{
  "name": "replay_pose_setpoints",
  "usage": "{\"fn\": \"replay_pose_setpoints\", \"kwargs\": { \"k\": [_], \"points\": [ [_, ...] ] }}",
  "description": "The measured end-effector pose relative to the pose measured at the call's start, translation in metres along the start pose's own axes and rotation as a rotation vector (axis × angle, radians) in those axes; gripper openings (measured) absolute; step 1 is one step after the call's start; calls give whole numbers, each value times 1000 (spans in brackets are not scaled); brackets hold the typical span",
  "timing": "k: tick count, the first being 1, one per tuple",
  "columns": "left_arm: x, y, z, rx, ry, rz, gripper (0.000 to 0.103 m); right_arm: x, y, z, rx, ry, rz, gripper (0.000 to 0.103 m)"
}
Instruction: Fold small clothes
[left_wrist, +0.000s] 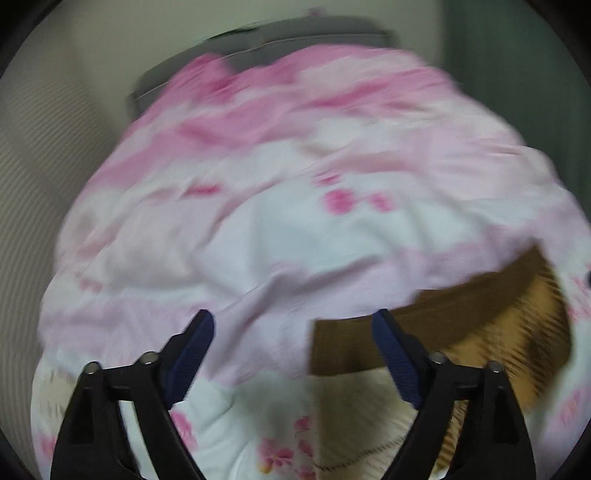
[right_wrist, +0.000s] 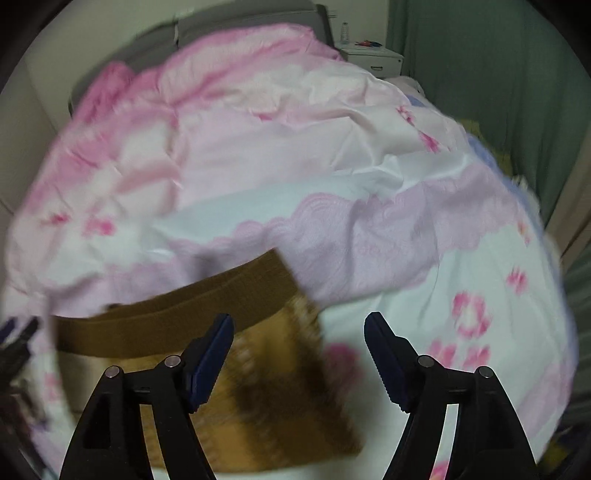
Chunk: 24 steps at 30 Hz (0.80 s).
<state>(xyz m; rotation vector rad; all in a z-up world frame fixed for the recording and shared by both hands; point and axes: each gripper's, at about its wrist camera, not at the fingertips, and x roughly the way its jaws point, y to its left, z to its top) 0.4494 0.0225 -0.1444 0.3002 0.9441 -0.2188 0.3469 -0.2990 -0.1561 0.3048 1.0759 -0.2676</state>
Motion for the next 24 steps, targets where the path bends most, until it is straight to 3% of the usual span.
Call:
{"fn": "replay_pose_setpoints", "kwargs": {
  "k": [1,5,9,13,17,24],
  "points": [
    [-7,-4,6,59,-11,-78,89,-11,-3,-11,26,1,35,74],
    [-7,-27,28,280,14,-271,90,-23,-6,-57,113,62,97,75],
    [13,-75,39,549,78,-390,90,-13,-13,-113,260,148,156,76],
    [42,-113,37,723,159,-480,90,2,-9,-163,434,145,165,76],
    [73,-134,36,786,213,-505,83,23,3,-192,541,158,207,76],
    [118,-147,37,780,325,-527,66,58,23,-209,630,176,240,76]
  ]
}}
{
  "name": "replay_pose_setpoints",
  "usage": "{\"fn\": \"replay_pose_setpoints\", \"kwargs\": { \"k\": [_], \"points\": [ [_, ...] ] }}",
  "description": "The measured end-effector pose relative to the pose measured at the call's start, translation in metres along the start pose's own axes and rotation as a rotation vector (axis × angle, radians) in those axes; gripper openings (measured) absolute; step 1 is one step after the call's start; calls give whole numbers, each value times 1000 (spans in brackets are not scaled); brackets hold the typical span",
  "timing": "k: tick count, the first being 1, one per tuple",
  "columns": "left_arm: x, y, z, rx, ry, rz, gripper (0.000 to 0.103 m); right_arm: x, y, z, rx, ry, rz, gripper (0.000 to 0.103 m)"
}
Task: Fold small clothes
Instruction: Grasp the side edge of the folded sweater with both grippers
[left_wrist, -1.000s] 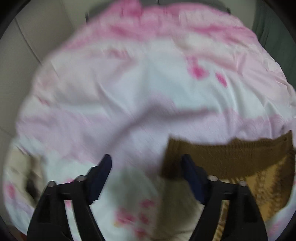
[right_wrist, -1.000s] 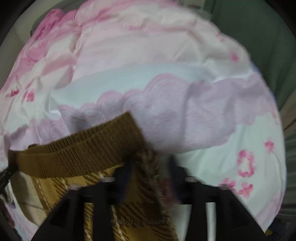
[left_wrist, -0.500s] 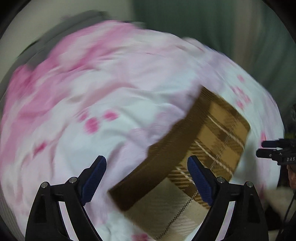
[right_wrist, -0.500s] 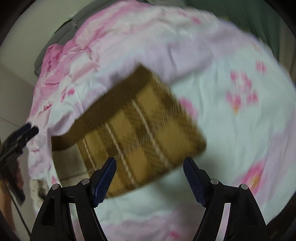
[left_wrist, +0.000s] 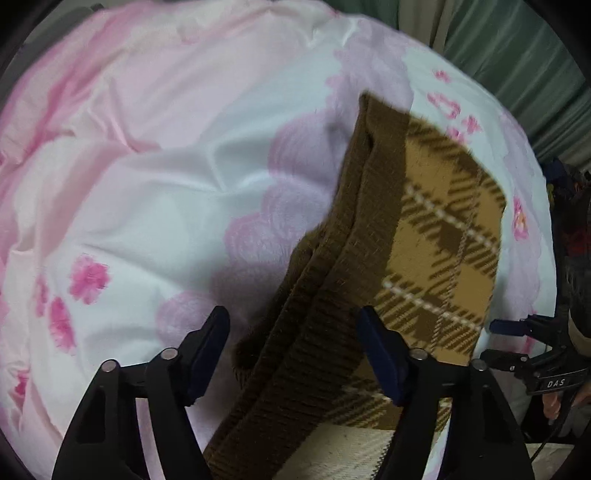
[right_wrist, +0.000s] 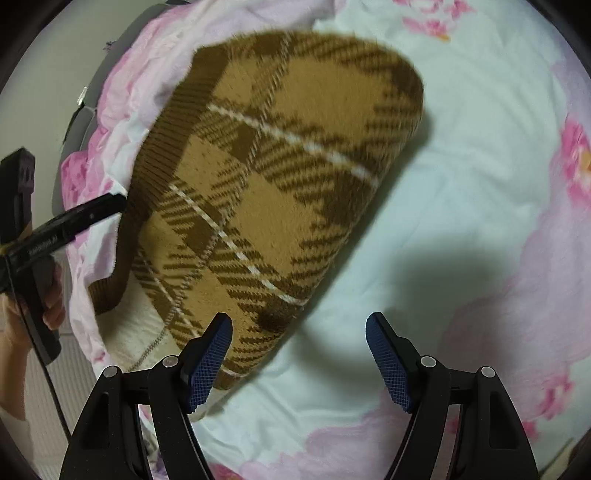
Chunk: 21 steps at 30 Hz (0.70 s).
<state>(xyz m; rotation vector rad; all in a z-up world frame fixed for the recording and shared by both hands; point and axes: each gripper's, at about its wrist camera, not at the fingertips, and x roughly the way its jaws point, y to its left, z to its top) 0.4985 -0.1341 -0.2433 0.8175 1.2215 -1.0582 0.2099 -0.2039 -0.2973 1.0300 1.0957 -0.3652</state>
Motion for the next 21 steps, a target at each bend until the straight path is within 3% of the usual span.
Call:
{"fn": "replay_pose_setpoints", "kwargs": {
  "k": [2,7,14,16,18,21],
  "points": [
    [11,2,-2,-9,39,-23,60,10,-2,-3,20,0,8,76],
    [24,13,4,-51,65,-90,60,30,-6,-3,53,2,26,74],
    [44,8,12,-50,123,-93,63,48,-6,5,105,-3,74,74],
    [40,6,11,-31,140,-131,55,52,-8,10,119,-3,92,74],
    [33,3,9,12,168,-205,40,56,-10,11,133,6,108,74],
    [29,4,13,33,181,-258,39,55,-10,7,116,5,128,70]
  ]
}}
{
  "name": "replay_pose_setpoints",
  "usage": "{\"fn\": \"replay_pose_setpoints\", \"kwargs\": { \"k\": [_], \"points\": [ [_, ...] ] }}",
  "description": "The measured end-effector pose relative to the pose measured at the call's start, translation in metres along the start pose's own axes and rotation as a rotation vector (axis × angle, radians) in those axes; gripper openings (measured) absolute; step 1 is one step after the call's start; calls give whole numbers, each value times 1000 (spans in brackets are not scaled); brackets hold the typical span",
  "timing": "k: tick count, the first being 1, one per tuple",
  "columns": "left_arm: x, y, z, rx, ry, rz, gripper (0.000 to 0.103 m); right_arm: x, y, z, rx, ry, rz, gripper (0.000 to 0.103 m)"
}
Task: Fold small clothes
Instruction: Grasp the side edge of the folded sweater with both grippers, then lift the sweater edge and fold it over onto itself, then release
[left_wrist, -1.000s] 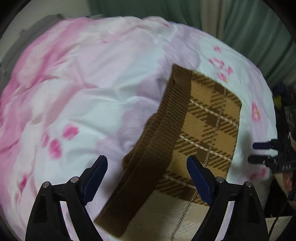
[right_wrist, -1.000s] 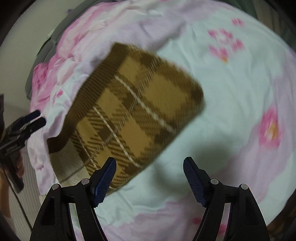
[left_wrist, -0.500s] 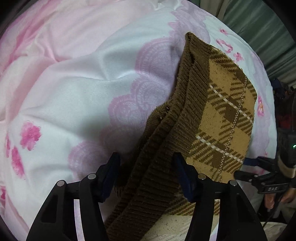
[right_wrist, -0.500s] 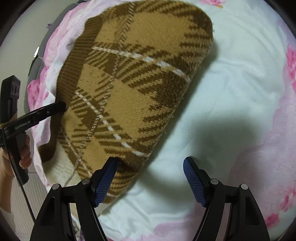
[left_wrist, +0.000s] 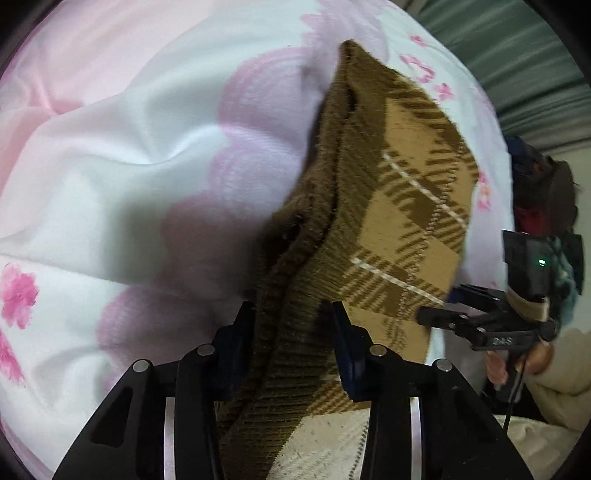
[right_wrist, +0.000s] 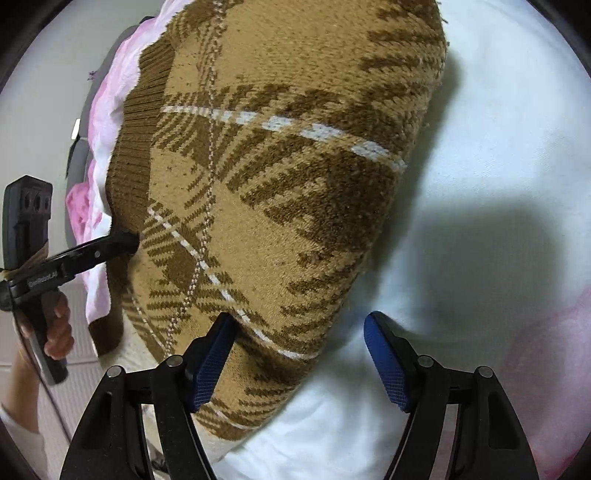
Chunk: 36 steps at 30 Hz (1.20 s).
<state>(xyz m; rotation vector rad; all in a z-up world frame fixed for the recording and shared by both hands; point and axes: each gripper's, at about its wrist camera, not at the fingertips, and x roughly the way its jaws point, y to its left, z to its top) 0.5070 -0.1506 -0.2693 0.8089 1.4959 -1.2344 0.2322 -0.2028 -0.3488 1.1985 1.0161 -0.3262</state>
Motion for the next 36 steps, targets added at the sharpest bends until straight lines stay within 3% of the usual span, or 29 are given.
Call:
{"fn": "replay_pose_setpoints", "kwargs": {
  "k": [5,7,8,10,12,17,20,23,30,33,36],
  "points": [
    [22,18,12,-151,-9,-4,42,0,-6,8,18,-1,11,70],
    [25,15,10,-166,-19,19,42,0,-3,12,18,-9,6,70],
    [24,10,7,-161,-22,21,35,-2,-6,20,18,-14,5,68],
    [13,0,-1,-155,-35,-21,22,-2,-3,27,24,-14,2,58],
    [-3,-5,-11,-162,-67,-71,18,-6,5,32,-5,-2,26,35],
    [-61,-27,-56,-198,-255,-215,18,-45,14,38,-82,38,101,19],
    [-85,-45,-84,-202,-354,-242,17,-87,24,45,-131,27,120,18],
    [-107,-59,-108,-213,-463,-263,17,-137,53,55,-293,-41,86,18],
    [-141,-66,-110,-363,-688,-312,16,-210,138,100,-715,-185,4,17],
    [-161,-84,-122,-368,-760,-316,15,-229,156,121,-727,-157,20,17],
    [-177,-107,-128,-358,-770,-312,15,-252,160,126,-724,-107,43,17]
  ]
}}
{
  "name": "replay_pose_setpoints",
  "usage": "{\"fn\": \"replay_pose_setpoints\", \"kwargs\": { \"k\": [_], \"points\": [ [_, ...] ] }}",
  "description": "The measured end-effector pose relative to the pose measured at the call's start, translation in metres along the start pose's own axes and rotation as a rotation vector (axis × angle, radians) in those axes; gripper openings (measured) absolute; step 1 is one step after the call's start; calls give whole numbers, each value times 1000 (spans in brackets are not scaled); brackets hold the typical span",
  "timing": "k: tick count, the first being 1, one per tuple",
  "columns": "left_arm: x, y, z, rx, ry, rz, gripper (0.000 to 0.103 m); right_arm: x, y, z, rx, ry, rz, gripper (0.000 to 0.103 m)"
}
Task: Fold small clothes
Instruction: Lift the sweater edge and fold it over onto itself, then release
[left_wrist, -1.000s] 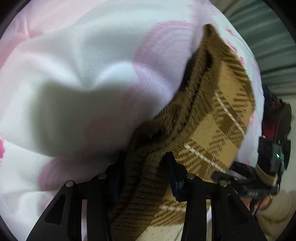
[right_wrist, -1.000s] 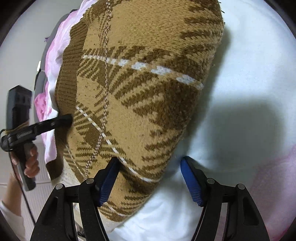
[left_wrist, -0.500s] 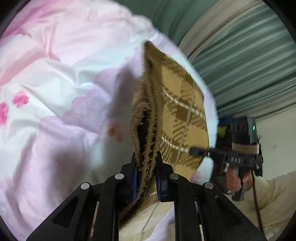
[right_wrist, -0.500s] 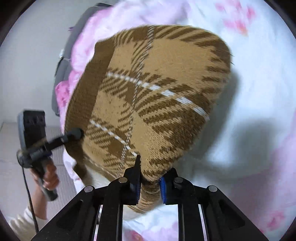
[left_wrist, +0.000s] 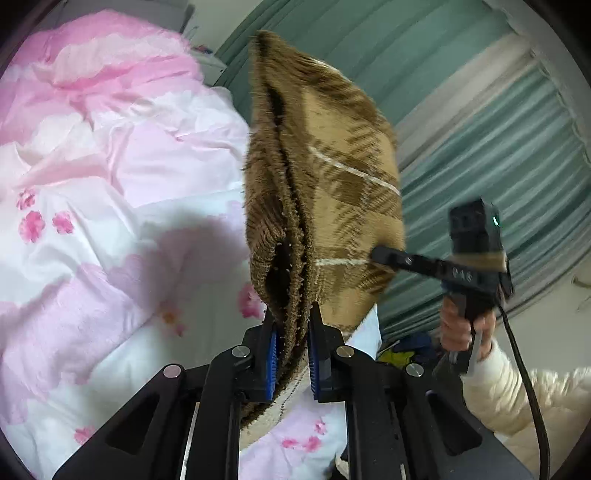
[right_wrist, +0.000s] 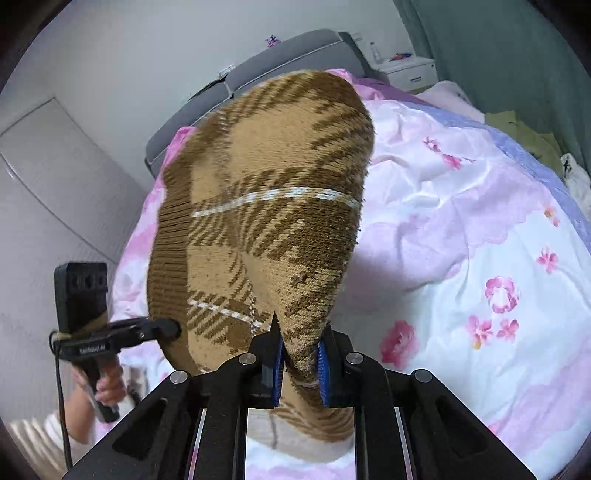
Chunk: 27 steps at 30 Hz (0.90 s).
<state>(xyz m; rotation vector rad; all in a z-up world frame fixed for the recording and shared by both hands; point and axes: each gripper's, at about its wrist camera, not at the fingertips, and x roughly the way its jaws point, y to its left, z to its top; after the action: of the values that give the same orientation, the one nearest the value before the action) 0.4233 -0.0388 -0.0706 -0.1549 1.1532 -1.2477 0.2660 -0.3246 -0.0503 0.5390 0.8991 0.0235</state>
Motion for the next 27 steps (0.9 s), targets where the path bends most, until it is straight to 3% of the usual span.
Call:
{"fn": "replay_pose_setpoints", "kwargs": {
  "k": [5,8,11,14,20,23,27],
  "points": [
    [-8,-10,-10,-34,-1,75,15,-12,6,9,-14,113,23,16],
    [-12,5,-17,-134,-50,113,15,2,19,18,-69,131,33,16],
    [-10,25,-32,-280,-57,103,14,18,23,23,-100,156,51,16],
    [-12,30,-62,-350,-70,109,14,45,21,20,-51,282,45,16],
    [-5,32,-134,-478,-62,102,13,74,23,-23,-113,453,36,16],
    [8,47,-165,-577,-42,117,13,103,16,-48,-105,566,7,16],
    [10,82,-193,-692,-56,166,9,154,2,-74,-88,641,-6,16]
  ]
}}
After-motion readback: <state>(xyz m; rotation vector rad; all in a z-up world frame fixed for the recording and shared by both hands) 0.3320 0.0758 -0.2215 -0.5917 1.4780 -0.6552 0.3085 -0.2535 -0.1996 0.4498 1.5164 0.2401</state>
